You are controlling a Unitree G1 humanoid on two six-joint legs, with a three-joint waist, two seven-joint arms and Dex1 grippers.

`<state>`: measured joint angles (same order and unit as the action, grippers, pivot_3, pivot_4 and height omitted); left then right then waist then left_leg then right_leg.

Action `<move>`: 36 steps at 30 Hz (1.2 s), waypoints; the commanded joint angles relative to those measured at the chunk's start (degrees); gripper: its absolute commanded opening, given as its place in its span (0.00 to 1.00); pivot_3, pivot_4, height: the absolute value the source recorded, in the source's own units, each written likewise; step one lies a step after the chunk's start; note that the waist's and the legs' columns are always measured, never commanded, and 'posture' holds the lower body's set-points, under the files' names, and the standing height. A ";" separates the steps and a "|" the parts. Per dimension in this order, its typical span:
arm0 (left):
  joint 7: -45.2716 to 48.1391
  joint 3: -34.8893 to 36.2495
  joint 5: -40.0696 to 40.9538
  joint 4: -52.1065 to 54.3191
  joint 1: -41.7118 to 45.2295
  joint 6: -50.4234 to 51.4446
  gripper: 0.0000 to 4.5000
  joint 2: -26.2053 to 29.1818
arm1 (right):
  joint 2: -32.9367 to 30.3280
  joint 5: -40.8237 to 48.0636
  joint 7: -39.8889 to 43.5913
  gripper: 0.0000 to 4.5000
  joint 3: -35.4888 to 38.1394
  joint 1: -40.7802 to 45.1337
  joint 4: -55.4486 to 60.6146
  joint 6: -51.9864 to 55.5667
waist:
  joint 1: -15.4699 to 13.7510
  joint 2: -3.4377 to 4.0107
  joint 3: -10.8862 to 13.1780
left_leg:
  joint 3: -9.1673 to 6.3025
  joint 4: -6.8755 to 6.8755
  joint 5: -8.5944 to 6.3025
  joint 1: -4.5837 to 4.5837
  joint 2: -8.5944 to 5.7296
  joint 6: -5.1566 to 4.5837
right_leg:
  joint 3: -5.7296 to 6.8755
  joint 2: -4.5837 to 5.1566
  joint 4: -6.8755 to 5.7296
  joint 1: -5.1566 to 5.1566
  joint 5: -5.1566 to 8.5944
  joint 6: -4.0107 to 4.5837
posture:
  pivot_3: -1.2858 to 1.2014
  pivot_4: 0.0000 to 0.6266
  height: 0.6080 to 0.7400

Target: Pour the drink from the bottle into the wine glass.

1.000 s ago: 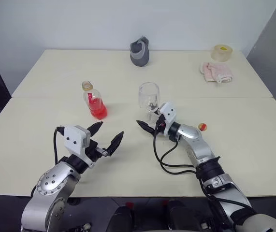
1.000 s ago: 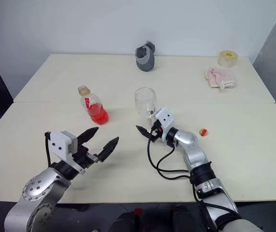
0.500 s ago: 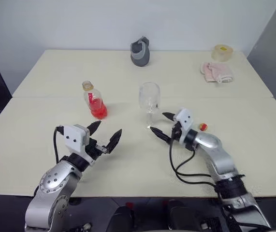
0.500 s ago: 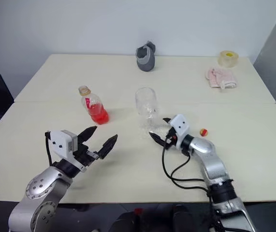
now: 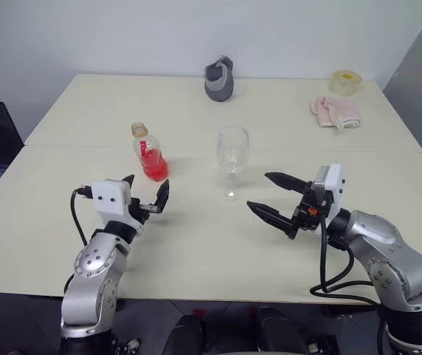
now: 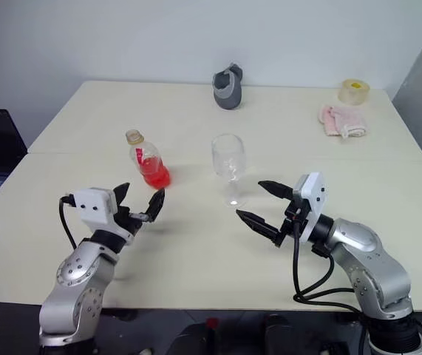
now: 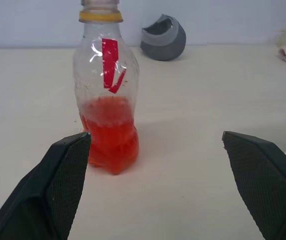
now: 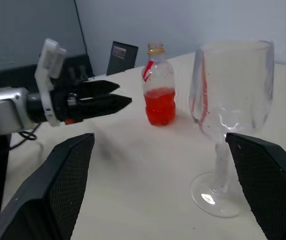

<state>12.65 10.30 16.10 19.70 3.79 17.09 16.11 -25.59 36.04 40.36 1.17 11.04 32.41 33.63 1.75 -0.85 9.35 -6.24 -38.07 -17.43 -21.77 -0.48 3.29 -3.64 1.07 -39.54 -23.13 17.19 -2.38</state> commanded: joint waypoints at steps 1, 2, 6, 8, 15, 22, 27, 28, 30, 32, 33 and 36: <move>-1.26 0.76 -1.47 -1.54 1.58 -2.71 1.00 -0.50 | -0.78 1.73 -0.78 1.00 1.44 0.95 2.48 -0.18 | 0.04 -0.01 0.00 | -0.01 0.00 0.00 0.00 0.00 0.00 | -0.01 0.00 0.01 0.00 0.00 0.00 | 0.52 0.24 1.00; -1.32 0.90 -1.74 -2.46 1.87 -3.02 1.00 -0.45 | -0.86 1.64 -1.24 1.00 1.37 1.09 2.33 -0.21 | 0.04 -0.01 -0.01 | -0.01 0.00 0.00 0.01 0.00 0.00 | -0.03 0.01 0.00 0.00 0.00 -0.01 | 0.52 0.24 1.00; -0.97 1.21 -2.04 -5.61 2.91 -4.59 1.00 -0.49 | -0.88 -0.50 -2.79 1.00 0.72 1.72 0.74 -1.67 | 0.04 -0.02 -0.01 | -0.01 0.00 0.00 0.01 0.02 0.00 | 0.00 0.01 0.00 -0.02 0.00 -0.01 | 0.52 0.24 1.00; -0.90 1.43 -1.91 -6.81 3.61 -4.90 1.00 -0.47 | -0.68 -1.01 -3.45 1.00 0.64 2.24 0.11 -2.10 | 0.01 -0.02 -0.01 | 0.00 0.00 0.00 0.01 0.00 0.00 | 0.00 0.00 0.00 -0.01 0.00 -0.01 | 0.52 0.24 1.00; -0.44 1.90 -2.57 -11.49 5.75 -7.49 1.00 0.03 | -0.13 -0.12 -4.54 1.00 0.24 2.38 1.02 -1.66 | 0.04 -0.03 -0.02 | -0.01 0.00 0.01 0.01 0.01 0.02 | 0.00 0.02 -0.01 -0.02 0.00 0.00 | 0.52 0.24 1.00; -0.67 1.74 -3.60 -18.76 9.99 -11.06 1.00 -0.09 | -0.87 1.94 -3.08 1.00 0.39 1.89 2.19 -1.39 | 0.02 -0.04 -0.03 | -0.02 -0.01 0.01 0.00 -0.01 0.02 | 0.03 0.02 -0.01 -0.02 0.00 0.00 | 0.52 0.24 1.00; -0.79 1.24 -4.64 -24.15 12.83 -14.21 1.00 -0.62 | -1.30 2.94 -2.19 1.00 0.69 1.70 2.27 -1.85 | 0.02 -0.05 -0.03 | -0.02 -0.01 0.02 0.00 -0.01 0.03 | 0.04 0.02 -0.02 -0.02 0.00 0.00 | 0.52 0.24 1.00; -0.64 1.38 -4.62 -25.18 13.57 -14.57 1.00 -0.54 | -1.63 2.82 -1.71 1.00 0.60 1.55 2.42 -2.02 | 0.03 -0.05 -0.03 | -0.02 -0.02 0.02 0.00 0.00 0.03 | 0.03 0.02 -0.01 -0.02 0.00 -0.01 | 0.52 0.24 1.00; -0.21 1.59 -4.53 -27.58 15.17 -15.38 1.00 -0.29 | -2.14 2.66 -1.04 1.00 0.57 1.10 2.58 -2.35 | 0.00 -0.05 -0.03 | -0.02 -0.02 0.02 -0.01 -0.01 0.03 | 0.04 0.02 -0.01 -0.02 0.00 -0.01 | 0.52 0.24 1.00; 0.45 1.62 -4.36 -29.35 16.23 -16.07 1.00 -0.05 | -2.51 2.06 -0.80 1.00 0.47 0.93 2.44 -2.72 | -0.01 -0.06 -0.04 | -0.01 -0.03 0.02 -0.01 -0.02 0.03 | 0.05 0.02 -0.02 -0.02 -0.01 -0.01 | 0.52 0.24 1.00; 0.68 1.63 -4.30 -29.87 16.50 -16.32 1.00 0.01 | -2.62 1.93 -0.81 1.00 0.42 0.92 2.36 -2.86 | 0.05 -0.06 -0.04 | -0.01 -0.03 0.02 -0.01 -0.02 0.03 | 0.05 0.02 -0.02 -0.02 0.00 -0.01 | 0.52 0.24 1.00; 2.11 1.33 -4.26 -32.48 17.58 -17.33 1.00 0.09 | -2.11 1.68 -2.34 1.00 0.49 1.16 1.64 -2.93 | 0.07 -0.06 -0.04 | -0.02 -0.02 0.07 0.00 -0.01 0.12 | 0.04 0.02 -0.02 -0.02 -0.01 -0.01 | 0.52 0.24 1.00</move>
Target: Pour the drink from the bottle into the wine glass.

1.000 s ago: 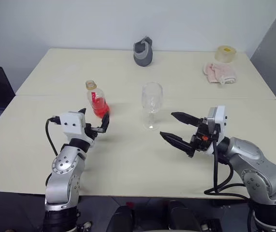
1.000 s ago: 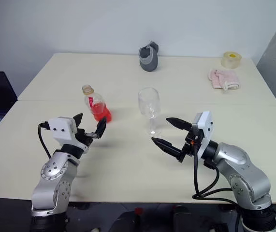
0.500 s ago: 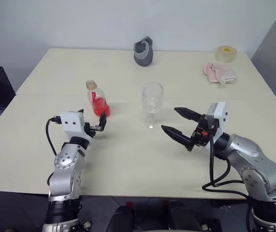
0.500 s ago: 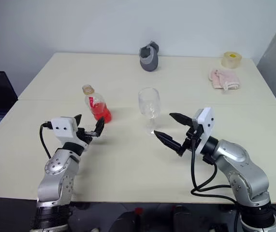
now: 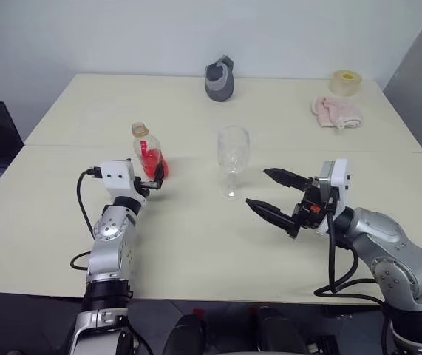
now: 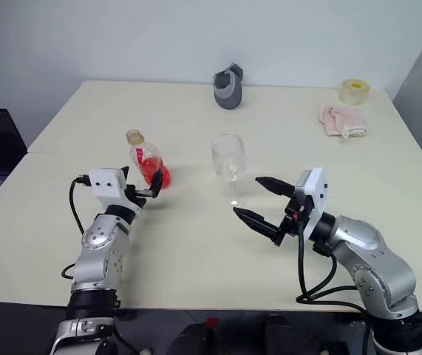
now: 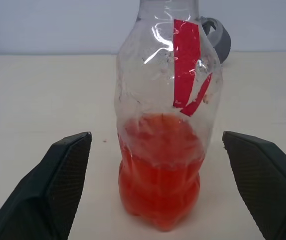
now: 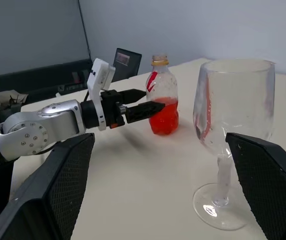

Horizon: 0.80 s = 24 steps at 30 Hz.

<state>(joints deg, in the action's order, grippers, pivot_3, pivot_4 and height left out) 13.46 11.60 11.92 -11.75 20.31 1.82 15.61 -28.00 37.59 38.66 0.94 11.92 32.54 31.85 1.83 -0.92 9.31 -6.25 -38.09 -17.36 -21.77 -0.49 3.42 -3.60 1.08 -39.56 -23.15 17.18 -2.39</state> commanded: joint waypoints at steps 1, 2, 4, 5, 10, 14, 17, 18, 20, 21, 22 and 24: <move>1.64 -0.04 -0.12 -1.86 1.47 -2.43 1.00 0.59 | 0.46 0.21 -0.97 1.00 0.73 0.33 1.46 -1.10 | 0.00 0.00 0.00 | 0.00 0.00 0.00 0.00 0.00 0.00 | 0.00 0.00 0.00 0.00 0.00 0.00 | 0.52 0.24 1.00; 1.87 -0.02 -0.18 -2.65 1.93 -2.78 1.00 0.62 | 0.55 0.14 -1.15 1.00 0.61 0.40 1.44 -1.10 | -0.01 0.00 0.00 | 0.00 0.00 0.00 0.00 0.00 0.00 | 0.00 0.00 0.00 0.00 0.00 0.00 | 0.52 0.24 1.00; 2.18 0.00 -0.44 -4.38 2.92 -3.62 1.00 0.74 | 0.64 -0.10 -1.42 1.00 0.42 0.50 1.43 -1.11 | -0.03 0.00 0.00 | -0.01 0.00 0.00 0.00 -0.01 0.00 | 0.00 0.00 0.00 0.00 0.00 0.00 | 0.52 0.24 1.00; 2.16 0.03 -0.70 -5.37 3.52 -4.21 1.00 0.83 | 0.69 -0.18 -1.60 1.00 0.39 0.54 1.41 -1.09 | -0.03 0.00 0.00 | -0.01 0.00 0.00 0.00 -0.02 0.00 | 0.00 0.00 -0.01 0.00 0.00 0.00 | 0.52 0.24 1.00; 2.52 0.19 -1.34 -9.81 6.42 -6.70 1.00 1.24 | 0.84 -0.32 -2.33 1.00 0.40 0.88 1.30 -0.95 | -0.03 -0.01 0.00 | 0.00 0.00 0.00 0.00 -0.02 0.00 | 0.01 0.00 -0.01 0.00 0.00 0.00 | 0.52 0.24 1.00; 3.13 0.29 -1.38 -13.84 8.42 -8.61 1.00 1.59 | 0.74 -0.18 -2.60 1.00 0.24 0.92 1.55 -0.76 | -0.01 -0.01 0.00 | 0.00 -0.01 0.01 0.00 -0.02 0.01 | 0.01 0.00 -0.02 -0.01 0.00 0.00 | 0.52 0.24 1.00; 3.61 0.28 -1.39 -17.67 10.53 -10.20 1.00 1.75 | 0.71 -0.17 -2.75 1.00 0.15 1.01 1.54 -0.67 | -0.02 -0.01 -0.01 | 0.01 -0.01 0.01 -0.01 -0.04 0.01 | 0.03 0.00 -0.03 -0.01 0.00 0.00 | 0.52 0.24 1.00; 3.72 0.25 -1.48 -19.02 11.26 -10.88 1.00 1.73 | 0.76 -0.23 -2.78 1.00 0.06 1.07 1.51 -0.68 | -0.01 -0.01 -0.01 | 0.01 -0.01 0.01 -0.01 -0.04 0.00 | 0.03 0.00 -0.03 -0.01 0.00 0.00 | 0.52 0.24 1.00; 4.00 0.18 -1.63 -21.80 12.81 -12.36 1.00 1.56 | 0.82 -0.36 -2.84 1.00 -0.13 1.18 1.49 -0.72 | -0.02 -0.01 -0.01 | 0.01 -0.02 0.01 -0.02 -0.04 0.00 | 0.04 0.00 -0.02 -0.01 0.00 0.00 | 0.52 0.24 1.00; 4.10 0.13 -1.69 -23.20 13.71 -13.10 1.00 1.46 | 0.84 -0.37 -2.91 1.00 -0.17 1.21 1.53 -0.71 | -0.03 -0.01 -0.01 | 0.01 -0.03 0.01 -0.02 -0.05 0.00 | 0.04 0.00 -0.03 -0.01 0.00 0.00 | 0.52 0.24 1.00; 4.19 0.10 -1.71 -24.24 14.33 -13.70 1.00 1.42 | 0.84 -0.37 -2.96 1.00 -0.19 1.22 1.57 -0.70 | -0.02 -0.01 -0.01 | 0.01 -0.03 0.01 -0.03 -0.05 0.00 | 0.06 0.00 -0.03 -0.01 0.00 0.00 | 0.52 0.24 1.00; 4.54 0.11 -1.70 -26.08 15.39 -14.93 1.00 1.34 | 0.81 -0.40 -3.02 1.00 -0.23 1.17 1.68 -0.74 | -0.01 -0.01 -0.01 | 0.02 -0.03 0.01 -0.03 -0.05 0.00 | 0.05 0.00 -0.03 -0.01 0.00 0.00 | 0.52 0.24 1.00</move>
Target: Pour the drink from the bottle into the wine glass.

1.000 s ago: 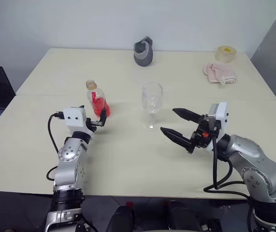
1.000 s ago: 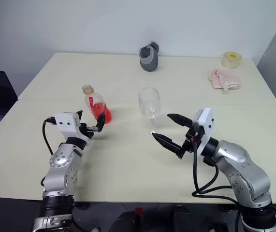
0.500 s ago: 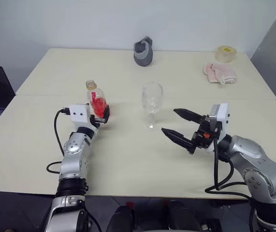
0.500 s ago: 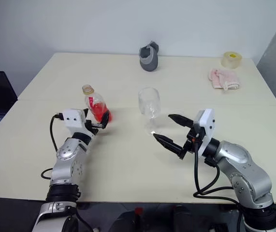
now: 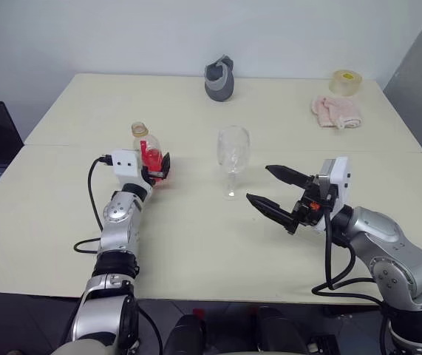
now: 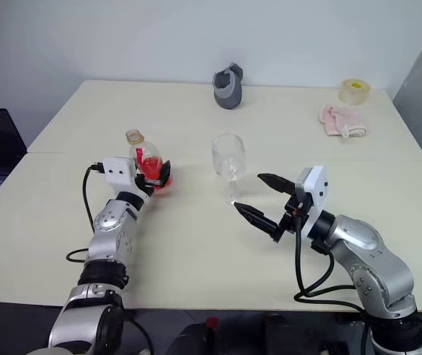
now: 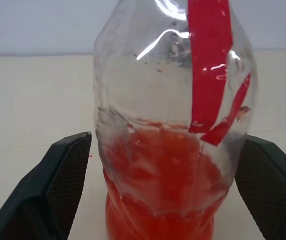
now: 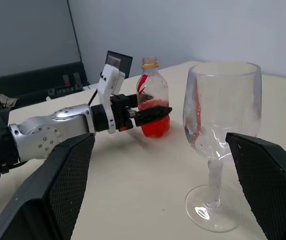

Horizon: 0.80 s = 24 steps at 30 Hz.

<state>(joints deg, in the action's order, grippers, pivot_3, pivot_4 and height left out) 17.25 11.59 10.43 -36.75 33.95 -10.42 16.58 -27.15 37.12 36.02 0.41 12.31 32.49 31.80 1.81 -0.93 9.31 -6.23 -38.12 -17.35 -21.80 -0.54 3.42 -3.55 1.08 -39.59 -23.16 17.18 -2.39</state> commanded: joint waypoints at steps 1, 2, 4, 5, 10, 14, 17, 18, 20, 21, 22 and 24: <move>0.85 0.17 -0.27 -2.29 2.36 -3.28 1.00 0.34 | -0.04 -0.06 -0.49 1.00 0.27 0.67 1.73 -0.71 | 0.02 0.00 0.00 | 0.00 0.00 0.00 0.00 0.00 0.00 | 0.00 0.00 0.00 0.00 0.00 0.00 | 0.52 0.24 1.00; 0.88 0.19 -0.45 -3.53 3.01 -4.09 1.00 0.35 | -0.07 -0.10 -0.59 1.00 0.28 0.63 1.80 -0.68 | 0.02 0.00 0.00 | 0.00 0.00 0.00 0.00 0.00 0.00 | -0.01 0.00 0.00 0.00 0.00 0.00 | 0.52 0.24 1.00; 1.24 0.28 -0.49 -5.21 3.84 -5.23 1.00 0.42 | -0.07 -0.13 -0.79 1.00 0.34 0.59 1.86 -0.62 | 0.02 0.00 0.00 | 0.00 0.00 0.00 0.00 0.00 0.00 | 0.01 0.00 -0.01 0.00 0.00 0.00 | 0.52 0.24 1.00; 1.50 0.37 -0.42 -5.72 4.07 -5.60 0.91 0.51 | -0.12 -0.15 -0.75 1.00 0.37 0.56 1.87 -0.67 | 0.03 0.00 0.00 | 0.00 0.00 0.00 0.00 0.00 0.00 | 0.01 0.00 -0.01 -0.01 0.00 0.00 | 0.52 0.24 1.00; 2.18 0.74 -0.11 -7.21 4.47 -6.77 0.60 1.05 | -0.24 -0.20 -0.84 1.00 0.42 0.22 2.05 -0.87 | 0.04 0.00 0.00 | -0.02 0.00 0.00 0.00 0.00 0.00 | 0.00 0.00 -0.02 -0.01 0.00 0.00 | 0.52 0.24 1.00; 2.25 1.01 0.02 -7.40 4.40 -7.25 0.40 1.15 | -0.08 -0.34 -0.84 1.00 0.11 0.18 1.96 -1.10 | 0.05 0.00 0.00 | -0.02 0.00 0.00 0.01 0.00 0.00 | 0.00 0.00 -0.03 -0.01 0.00 0.00 | 0.52 0.24 1.00; 2.27 1.04 0.08 -7.12 4.26 -7.38 0.33 1.20 | 0.07 -0.39 -0.81 1.00 -0.04 0.38 1.69 -1.19 | 0.05 0.00 0.00 | -0.02 0.00 0.00 0.00 0.00 0.00 | 0.00 0.00 -0.03 -0.01 0.00 0.00 | 0.52 0.24 1.00; 2.32 1.05 0.13 -6.81 4.13 -7.28 0.32 1.25 | 0.10 -0.45 -0.81 1.00 -0.09 0.45 1.56 -1.26 | 0.05 0.00 0.00 | -0.02 -0.01 0.00 0.00 0.00 0.00 | 0.00 0.00 -0.03 -0.02 0.00 0.00 | 0.52 0.24 1.00; 2.43 1.00 0.16 -6.09 3.86 -6.99 0.29 1.36 | 0.11 -0.53 -0.83 1.00 -0.16 0.47 1.44 -1.33 | 0.06 0.00 0.00 | -0.02 -0.01 0.00 0.00 0.00 0.00 | 0.00 0.00 -0.03 -0.02 0.00 0.00 | 0.52 0.24 1.00; 2.47 0.95 0.12 -5.72 3.74 -6.81 0.28 1.47 | 0.09 -0.61 -0.85 1.00 -0.21 0.47 1.43 -1.35 | 0.05 0.00 0.00 | -0.02 -0.01 0.00 0.00 0.00 0.00 | 0.00 0.00 -0.04 -0.02 0.00 0.00 | 0.52 0.24 1.00; 2.44 0.81 -0.08 -5.37 3.63 -6.58 0.28 1.65 | 0.06 -0.74 -0.87 1.00 -0.28 0.52 1.40 -1.36 | 0.06 0.00 0.00 | -0.02 -0.01 0.00 0.00 0.00 0.00 | 0.00 0.00 -0.04 -0.02 0.00 0.00 | 0.52 0.24 1.00; 2.49 0.14 -0.92 -4.41 3.39 -5.93 0.28 2.28 | 0.04 -1.31 -1.31 1.00 -0.45 0.86 1.26 -1.20 | 0.08 0.00 0.00 | -0.02 -0.01 0.01 0.00 0.00 0.01 | 0.00 0.00 -0.04 -0.02 0.00 0.00 | 0.52 0.24 1.00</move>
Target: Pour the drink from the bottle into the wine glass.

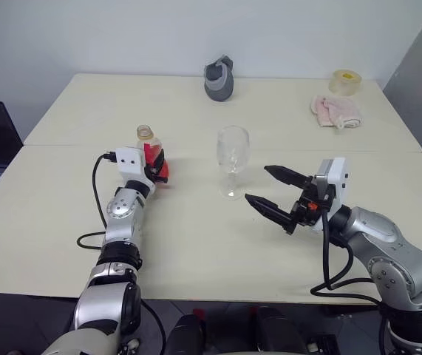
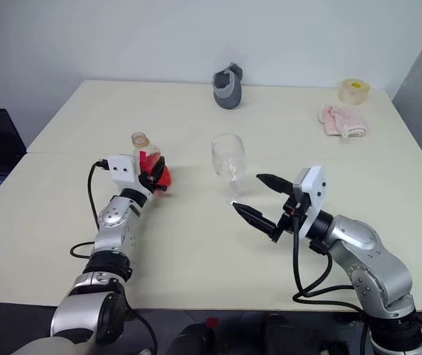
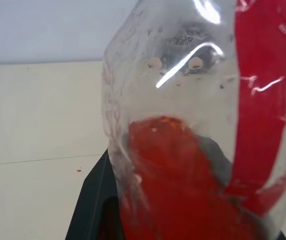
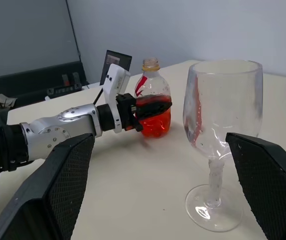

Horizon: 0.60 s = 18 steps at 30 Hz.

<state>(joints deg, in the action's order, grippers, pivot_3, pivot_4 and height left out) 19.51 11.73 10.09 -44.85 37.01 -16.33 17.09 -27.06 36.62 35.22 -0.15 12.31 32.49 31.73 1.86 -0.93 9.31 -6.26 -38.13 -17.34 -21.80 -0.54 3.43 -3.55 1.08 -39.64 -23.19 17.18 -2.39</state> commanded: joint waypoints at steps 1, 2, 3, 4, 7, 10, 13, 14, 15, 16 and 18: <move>0.49 -0.61 -1.17 4.44 0.22 0.39 0.28 2.19 | -0.07 -1.03 -0.66 1.00 0.03 1.15 1.21 -1.07 | 0.06 0.00 0.00 | 0.00 0.00 0.00 0.00 0.00 0.00 | 0.00 0.00 -0.01 -0.01 0.00 0.00 | 0.52 0.24 1.00; 0.94 -1.46 -1.96 5.40 0.14 0.71 0.28 2.74 | -0.07 -1.20 -0.80 1.00 -0.03 1.52 1.14 -0.95 | 0.07 0.00 0.00 | -0.01 0.00 0.00 0.00 0.01 0.00 | -0.01 0.00 -0.02 -0.01 0.00 0.00 | 0.52 0.24 1.00; 1.94 -2.30 -2.49 6.78 0.16 1.06 0.28 3.27 | -0.14 -1.54 -0.94 1.00 -0.06 2.05 0.98 -0.81 | 0.06 0.00 0.00 | -0.01 0.00 0.00 0.00 0.00 0.00 | 0.00 0.00 -0.02 -0.02 0.00 0.00 | 0.52 0.24 1.00; 3.16 -3.23 -3.00 8.40 0.46 1.59 0.28 3.95 | -0.30 -1.92 -0.98 1.00 -0.05 2.74 0.66 -0.64 | 0.05 0.00 0.00 | -0.02 0.00 0.00 -0.01 0.00 0.00 | 0.00 0.00 -0.02 -0.02 0.00 0.00 | 0.52 0.24 1.00; 5.91 -6.01 -5.29 11.11 1.79 1.56 0.28 6.07 | -0.90 -2.98 -0.61 1.00 -0.14 4.35 -0.61 -0.56 | 0.02 0.00 0.00 | -0.02 -0.02 0.02 -0.02 -0.01 0.03 | 0.00 0.00 -0.03 -0.03 0.00 0.00 | 0.52 0.24 1.00; 9.24 -9.23 -8.14 11.07 5.91 -0.85 0.28 8.20 | -0.55 -2.90 -0.77 1.00 0.26 8.97 -3.25 -0.17 | 0.02 -0.02 0.01 | 0.00 -0.02 0.03 -0.04 -0.02 0.05 | 0.02 0.00 -0.01 -0.03 0.00 0.00 | 0.52 0.24 1.00; 10.88 -10.76 -9.49 9.30 9.44 -2.01 0.28 8.96 | -0.89 -3.12 -0.06 1.00 0.32 11.98 -4.96 -0.30 | 0.03 -0.02 0.01 | 0.02 -0.06 0.04 -0.08 -0.03 0.05 | 0.06 -0.01 -0.02 -0.03 0.00 0.00 | 0.52 0.24 1.00; 11.40 -11.13 -9.82 8.57 10.45 -2.38 0.28 9.11 | -1.03 -3.19 0.16 1.00 0.40 12.68 -5.44 -0.31 | 0.04 -0.02 0.01 | 0.02 -0.04 0.04 -0.08 -0.03 0.05 | 0.06 -0.01 0.00 -0.03 0.00 0.00 | 0.52 0.24 1.00; 11.94 -11.60 -10.35 7.71 11.66 -3.15 0.28 9.30 | -1.13 -3.18 0.32 1.00 0.53 13.50 -5.97 -0.20 | 0.05 -0.02 0.01 | 0.03 -0.03 0.04 -0.08 -0.03 0.05 | 0.06 -0.01 0.01 -0.03 0.00 0.00 | 0.52 0.24 1.00; 12.41 -12.20 -11.06 6.71 12.92 -4.23 0.28 9.57 | -1.36 -3.54 0.47 1.00 0.45 14.31 -6.52 -0.20 | 0.07 -0.02 0.01 | 0.04 -0.02 0.04 -0.08 -0.02 0.05 | 0.06 -0.01 0.04 -0.03 0.00 0.00 | 0.52 0.24 1.00; 13.13 -12.55 -11.49 4.35 15.23 -5.56 0.28 9.58 | -1.60 -3.77 0.50 1.00 0.24 15.75 -7.38 0.33 | 0.12 -0.02 0.01 | 0.07 -0.01 0.04 -0.08 -0.03 0.05 | 0.04 0.00 0.04 -0.04 0.00 0.00 | 0.52 0.24 1.00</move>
<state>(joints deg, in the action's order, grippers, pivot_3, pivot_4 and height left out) 32.17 -0.79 -0.91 -40.21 50.23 -19.61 25.78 -28.34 32.71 35.07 -0.83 26.36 24.31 32.02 1.99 -0.95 9.32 -6.18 -38.16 -17.30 -21.89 -0.58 3.47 -3.51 1.08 -39.60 -23.23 17.18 -2.39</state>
